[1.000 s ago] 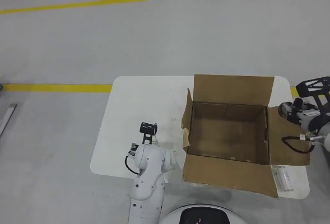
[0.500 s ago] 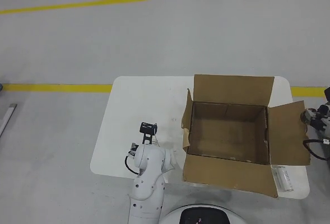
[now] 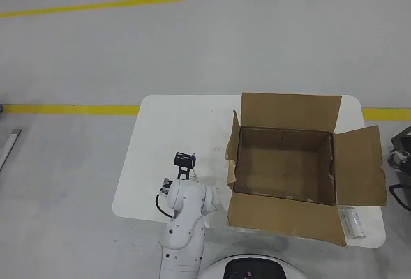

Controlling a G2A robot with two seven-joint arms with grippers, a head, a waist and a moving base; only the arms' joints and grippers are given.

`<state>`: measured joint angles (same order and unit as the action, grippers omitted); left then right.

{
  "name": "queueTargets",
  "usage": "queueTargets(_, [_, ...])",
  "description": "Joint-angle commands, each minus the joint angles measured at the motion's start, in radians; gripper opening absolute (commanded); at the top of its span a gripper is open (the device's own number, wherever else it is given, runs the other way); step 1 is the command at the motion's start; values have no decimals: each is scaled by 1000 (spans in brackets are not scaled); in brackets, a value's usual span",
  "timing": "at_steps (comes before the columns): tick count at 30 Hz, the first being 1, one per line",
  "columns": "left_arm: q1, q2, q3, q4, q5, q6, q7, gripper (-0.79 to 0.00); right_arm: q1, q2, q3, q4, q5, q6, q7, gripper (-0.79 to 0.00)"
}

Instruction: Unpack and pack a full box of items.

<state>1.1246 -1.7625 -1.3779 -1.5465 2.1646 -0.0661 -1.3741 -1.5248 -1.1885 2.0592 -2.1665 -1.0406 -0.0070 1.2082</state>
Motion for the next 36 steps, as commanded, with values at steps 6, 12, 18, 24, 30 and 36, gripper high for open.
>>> queueTargets(6, [0,0,0,0,0,0,0,0,-42,3,-29,82,-34,5,-19,-785])
queueTargets(12, [0,0,0,0,0,0,0,0,-70,5,-71,176,-63,-7,-36,-785])
queueTargets(18, [0,0,0,0,0,0,0,0,-64,7,-125,274,-83,-25,-51,-785])
queueTargets(24, [0,0,0,0,0,0,0,0,-48,10,-174,325,-99,-44,-41,-785])
queueTargets(30, [0,0,0,0,0,0,0,0,-41,13,-212,354,-113,-50,-43,-785])
queueTargets(36, [0,0,0,0,0,0,0,0,-38,15,-229,382,-119,-52,-51,-785])
